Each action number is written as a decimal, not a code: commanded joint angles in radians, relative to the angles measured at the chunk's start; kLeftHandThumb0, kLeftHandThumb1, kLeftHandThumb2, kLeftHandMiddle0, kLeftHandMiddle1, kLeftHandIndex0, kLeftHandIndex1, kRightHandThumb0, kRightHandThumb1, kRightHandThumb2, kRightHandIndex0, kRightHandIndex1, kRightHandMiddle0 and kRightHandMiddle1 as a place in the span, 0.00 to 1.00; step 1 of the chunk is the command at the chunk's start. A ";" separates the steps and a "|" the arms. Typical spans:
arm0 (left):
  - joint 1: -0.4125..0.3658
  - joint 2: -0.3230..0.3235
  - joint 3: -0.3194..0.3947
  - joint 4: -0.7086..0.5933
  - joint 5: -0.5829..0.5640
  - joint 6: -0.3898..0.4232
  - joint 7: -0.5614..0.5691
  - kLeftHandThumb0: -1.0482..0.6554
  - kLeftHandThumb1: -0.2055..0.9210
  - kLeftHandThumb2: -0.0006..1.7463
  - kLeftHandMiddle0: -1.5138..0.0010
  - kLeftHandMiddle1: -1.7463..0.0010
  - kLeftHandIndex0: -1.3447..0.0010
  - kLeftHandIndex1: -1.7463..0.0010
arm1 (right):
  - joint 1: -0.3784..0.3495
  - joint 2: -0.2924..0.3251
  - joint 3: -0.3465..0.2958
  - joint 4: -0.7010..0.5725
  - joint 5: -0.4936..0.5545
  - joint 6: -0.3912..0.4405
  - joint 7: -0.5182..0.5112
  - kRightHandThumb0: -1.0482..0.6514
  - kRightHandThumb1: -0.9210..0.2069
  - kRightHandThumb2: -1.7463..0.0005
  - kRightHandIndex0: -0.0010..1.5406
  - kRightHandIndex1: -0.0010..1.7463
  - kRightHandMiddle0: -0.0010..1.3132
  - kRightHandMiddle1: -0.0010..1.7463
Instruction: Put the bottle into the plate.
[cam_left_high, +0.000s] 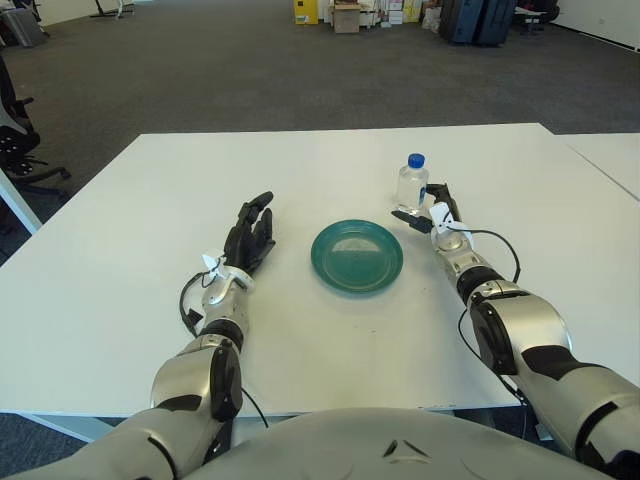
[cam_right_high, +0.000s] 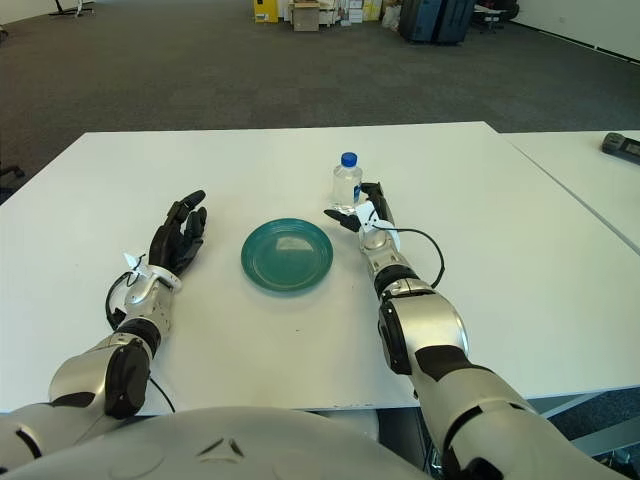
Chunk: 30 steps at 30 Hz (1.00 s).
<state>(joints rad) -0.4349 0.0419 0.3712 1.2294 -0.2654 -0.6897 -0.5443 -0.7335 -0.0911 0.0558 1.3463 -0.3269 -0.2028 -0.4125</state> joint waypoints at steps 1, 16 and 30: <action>0.014 0.015 0.003 0.001 0.000 -0.005 0.009 0.18 1.00 0.41 0.64 0.97 1.00 0.46 | -0.008 0.055 0.019 0.019 -0.019 0.027 -0.028 0.45 0.53 0.56 0.43 0.98 0.38 0.98; 0.019 0.027 0.002 0.004 0.003 0.002 0.040 0.16 1.00 0.42 0.57 0.94 0.95 0.40 | -0.012 0.110 -0.093 0.008 0.092 -0.061 0.048 0.89 0.56 0.24 0.41 1.00 0.59 1.00; 0.016 0.030 0.015 0.007 -0.018 0.025 0.025 0.14 1.00 0.39 0.67 0.54 0.90 0.32 | -0.004 0.105 -0.115 0.011 0.096 -0.059 0.106 0.90 0.59 0.21 0.42 1.00 0.61 1.00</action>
<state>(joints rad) -0.4275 0.0687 0.3772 1.2254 -0.2692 -0.6871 -0.5083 -0.7477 0.0194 -0.0479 1.3474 -0.2467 -0.2658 -0.3207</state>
